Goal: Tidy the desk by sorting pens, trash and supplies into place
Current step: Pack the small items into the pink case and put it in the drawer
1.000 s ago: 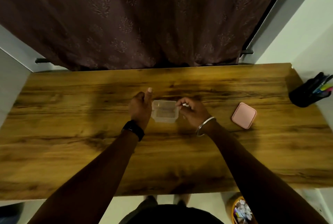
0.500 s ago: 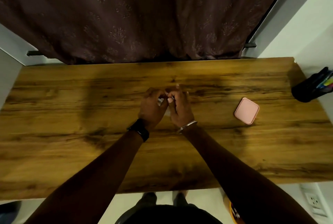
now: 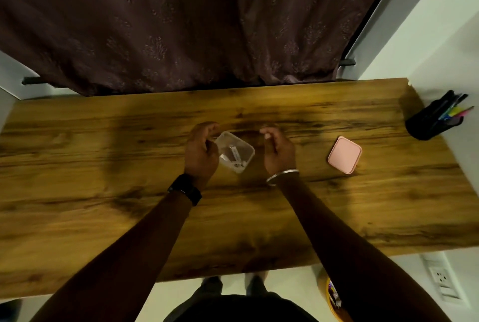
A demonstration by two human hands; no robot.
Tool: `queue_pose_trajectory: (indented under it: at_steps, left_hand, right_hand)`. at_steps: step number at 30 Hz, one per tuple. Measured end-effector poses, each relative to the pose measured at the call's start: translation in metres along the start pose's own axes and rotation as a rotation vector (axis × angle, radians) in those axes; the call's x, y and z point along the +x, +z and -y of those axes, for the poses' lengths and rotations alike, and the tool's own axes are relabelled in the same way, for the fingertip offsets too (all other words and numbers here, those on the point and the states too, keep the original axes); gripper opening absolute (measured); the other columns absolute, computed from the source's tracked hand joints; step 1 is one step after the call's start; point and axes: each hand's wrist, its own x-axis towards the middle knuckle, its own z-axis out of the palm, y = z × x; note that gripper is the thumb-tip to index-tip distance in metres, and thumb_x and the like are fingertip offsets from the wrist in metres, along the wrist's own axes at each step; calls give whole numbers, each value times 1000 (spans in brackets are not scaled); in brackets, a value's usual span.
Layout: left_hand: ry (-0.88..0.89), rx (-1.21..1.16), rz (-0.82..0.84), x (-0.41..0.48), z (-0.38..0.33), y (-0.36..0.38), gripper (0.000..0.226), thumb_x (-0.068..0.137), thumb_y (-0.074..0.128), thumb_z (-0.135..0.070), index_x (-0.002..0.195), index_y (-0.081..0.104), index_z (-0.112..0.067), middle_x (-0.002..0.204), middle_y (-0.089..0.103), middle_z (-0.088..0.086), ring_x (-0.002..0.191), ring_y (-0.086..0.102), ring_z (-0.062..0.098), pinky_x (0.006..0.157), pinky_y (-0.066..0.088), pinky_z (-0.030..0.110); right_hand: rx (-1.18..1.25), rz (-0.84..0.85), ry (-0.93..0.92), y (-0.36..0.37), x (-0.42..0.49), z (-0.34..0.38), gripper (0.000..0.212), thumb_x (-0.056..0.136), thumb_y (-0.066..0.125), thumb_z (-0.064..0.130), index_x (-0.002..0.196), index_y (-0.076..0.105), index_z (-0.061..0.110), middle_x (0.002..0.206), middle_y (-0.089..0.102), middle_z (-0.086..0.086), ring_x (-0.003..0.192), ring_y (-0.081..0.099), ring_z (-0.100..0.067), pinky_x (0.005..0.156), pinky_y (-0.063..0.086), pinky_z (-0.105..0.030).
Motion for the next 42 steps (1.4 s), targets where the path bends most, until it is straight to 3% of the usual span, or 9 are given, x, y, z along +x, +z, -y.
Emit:
queue_pose_trajectory:
  at_steps: [4, 7, 10, 14, 17, 27, 34, 38, 42]
  left_hand:
    - [155, 153, 320, 2, 18, -3, 62, 88, 51, -23, 150, 51, -11, 159, 46, 9, 147, 42, 31, 117, 41, 50]
    - [127, 288, 470, -8, 26, 3, 80, 92, 52, -56, 160, 35, -16, 170, 28, 7, 153, 33, 33, 118, 40, 55]
    - [55, 364, 456, -14, 25, 12, 94, 86, 58, -74, 161, 29, -24, 170, 25, 1, 150, 36, 28, 115, 44, 49]
    - [-21, 346, 353, -23, 14, 18, 92, 79, 68, -74, 154, 37, -31, 161, 35, -3, 142, 45, 24, 107, 51, 48]
    - [-70, 321, 283, -33, 3, 21, 94, 77, 75, -69, 153, 40, -27, 161, 36, -1, 139, 48, 26, 101, 55, 45]
    - [-192, 292, 251, -53, -21, 19, 91, 79, 84, -54, 152, 40, -21, 157, 34, 2, 137, 46, 28, 98, 51, 41]
    - [-194, 187, 247, -60, -25, 12, 106, 78, 85, -53, 162, 26, -27, 168, 24, 3, 150, 32, 28, 112, 42, 45]
    - [-38, 298, 216, -55, -34, 5, 121, 72, 81, -60, 166, 12, -25, 174, 12, 4, 158, 18, 28, 122, 35, 52]
    - [135, 443, 227, -42, -42, -4, 127, 70, 73, -70, 167, 9, -18, 175, 6, 7, 161, 13, 29, 124, 30, 56]
  right_hand:
    - [-624, 37, 265, -44, 17, -43, 54, 92, 55, 31, 144, 46, 18, 156, 39, -17, 148, 27, -39, 119, 23, -60]
    - [-781, 120, 652, -69, 15, -63, 90, 84, 57, 68, 154, 15, 28, 167, 3, -14, 153, -5, -42, 118, 4, -68]
    - [-831, 177, 676, -74, 3, -81, 97, 83, 55, 71, 156, 15, 22, 167, 9, -14, 152, 6, -45, 117, 12, -66]
    - [-838, 133, 417, -80, -7, -82, 50, 93, 55, 37, 138, 49, 18, 151, 42, -9, 138, 36, -37, 107, 34, -53]
    - [-788, 138, 323, -85, -6, -74, 47, 92, 56, 22, 138, 50, 19, 140, 50, -14, 129, 45, -39, 101, 38, -50]
    - [-682, 45, 370, -99, -10, -88, 47, 75, 77, 41, 111, 62, 15, 131, 51, -18, 118, 49, -41, 98, 40, -47]
    - [232, -104, 489, -83, 6, -29, 26, 77, 55, 39, 88, 67, 19, 95, 69, -9, 89, 63, -26, 71, 49, -36]
    - [643, 131, 567, -64, 12, 22, 15, 95, 58, 33, 90, 61, 19, 92, 67, -7, 83, 67, -24, 60, 54, -34]
    - [206, 464, 203, -40, 24, 43, 24, 92, 57, 40, 98, 71, 21, 91, 71, -10, 82, 64, -21, 68, 52, -36]
